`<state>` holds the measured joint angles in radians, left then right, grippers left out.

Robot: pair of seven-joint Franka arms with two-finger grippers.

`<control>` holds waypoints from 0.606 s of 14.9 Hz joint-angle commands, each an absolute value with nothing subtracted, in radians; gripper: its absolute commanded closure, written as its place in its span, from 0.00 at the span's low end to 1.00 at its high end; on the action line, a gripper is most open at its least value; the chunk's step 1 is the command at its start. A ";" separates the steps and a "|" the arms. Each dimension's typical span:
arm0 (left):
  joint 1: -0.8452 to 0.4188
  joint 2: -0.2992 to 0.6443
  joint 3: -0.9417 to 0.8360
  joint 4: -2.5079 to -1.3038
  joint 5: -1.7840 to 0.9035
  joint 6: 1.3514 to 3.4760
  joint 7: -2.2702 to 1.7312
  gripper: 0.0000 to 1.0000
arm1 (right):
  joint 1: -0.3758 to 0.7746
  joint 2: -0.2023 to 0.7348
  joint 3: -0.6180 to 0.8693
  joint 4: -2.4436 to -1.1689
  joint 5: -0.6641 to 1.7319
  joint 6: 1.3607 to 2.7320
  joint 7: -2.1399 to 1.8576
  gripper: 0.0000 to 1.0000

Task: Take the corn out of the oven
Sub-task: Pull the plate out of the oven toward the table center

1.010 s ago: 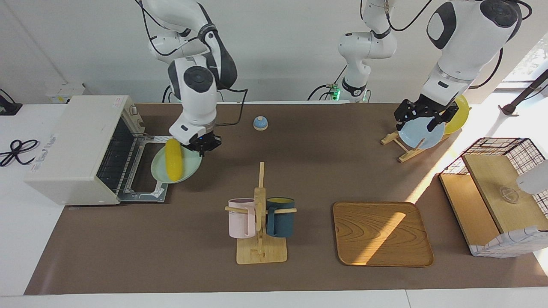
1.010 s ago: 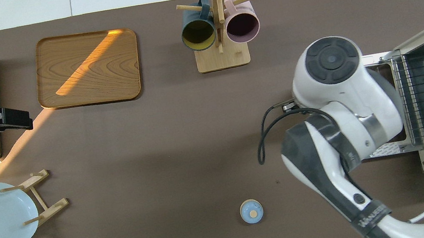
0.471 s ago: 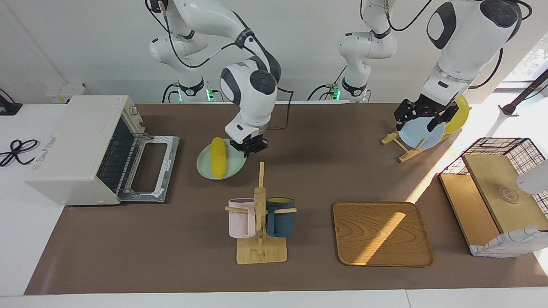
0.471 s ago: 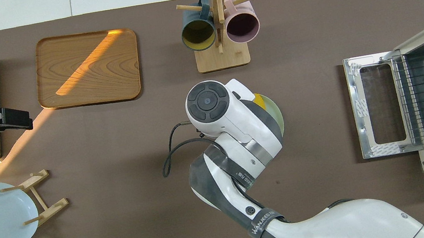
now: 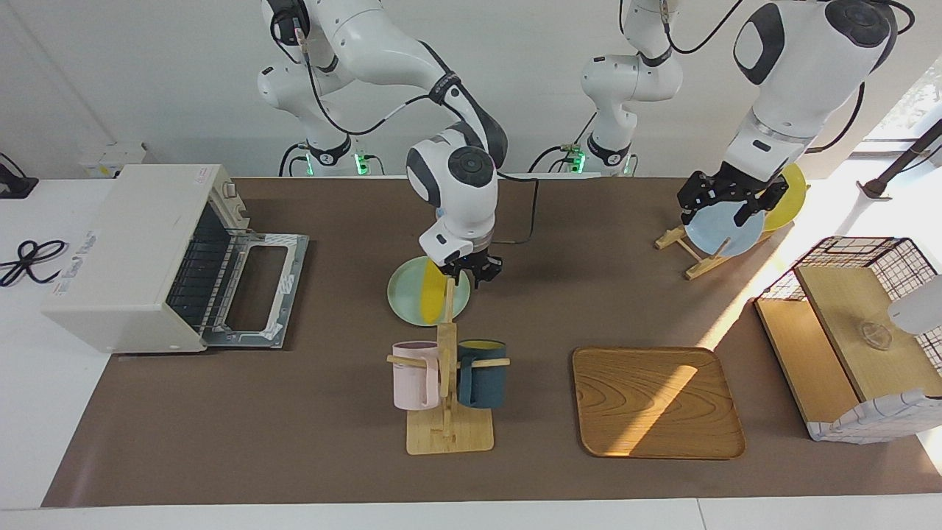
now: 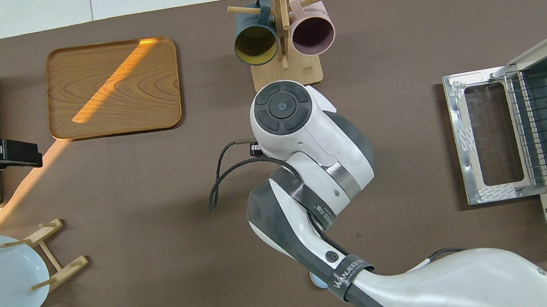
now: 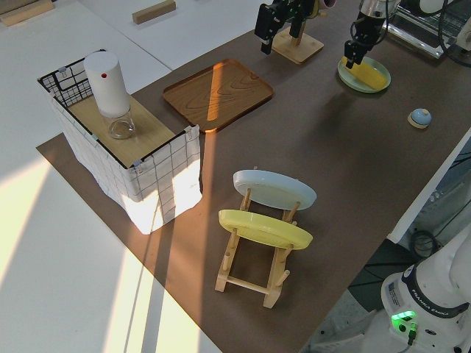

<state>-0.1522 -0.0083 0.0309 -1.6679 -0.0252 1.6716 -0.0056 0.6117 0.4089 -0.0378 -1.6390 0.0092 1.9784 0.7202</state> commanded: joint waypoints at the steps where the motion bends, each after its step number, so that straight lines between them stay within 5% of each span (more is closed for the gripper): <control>1: -0.169 -0.025 0.025 -1.683 -0.006 1.686 -0.023 0.00 | 0.510 0.382 -0.034 -1.655 -0.066 1.898 0.574 0.92; 2: -0.192 -0.026 0.020 -1.690 -0.009 1.690 -0.058 0.00 | 0.491 0.374 -0.034 -1.664 -0.093 1.878 0.574 1.00; 5: -0.332 -0.038 0.018 -1.726 -0.020 1.700 -0.177 0.00 | 0.416 0.322 -0.034 -1.793 -0.129 1.880 0.565 1.00; 9: -0.553 -0.035 0.018 -1.816 -0.078 1.833 -0.411 0.00 | 0.298 0.259 -0.034 -2.037 -0.214 2.067 0.511 1.00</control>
<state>-0.4594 -0.0123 0.0000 -1.7361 -0.0516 1.7492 -0.3251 0.3593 0.3349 -0.0466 -1.8777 -0.1550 1.9764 0.5397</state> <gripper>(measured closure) 0.000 0.991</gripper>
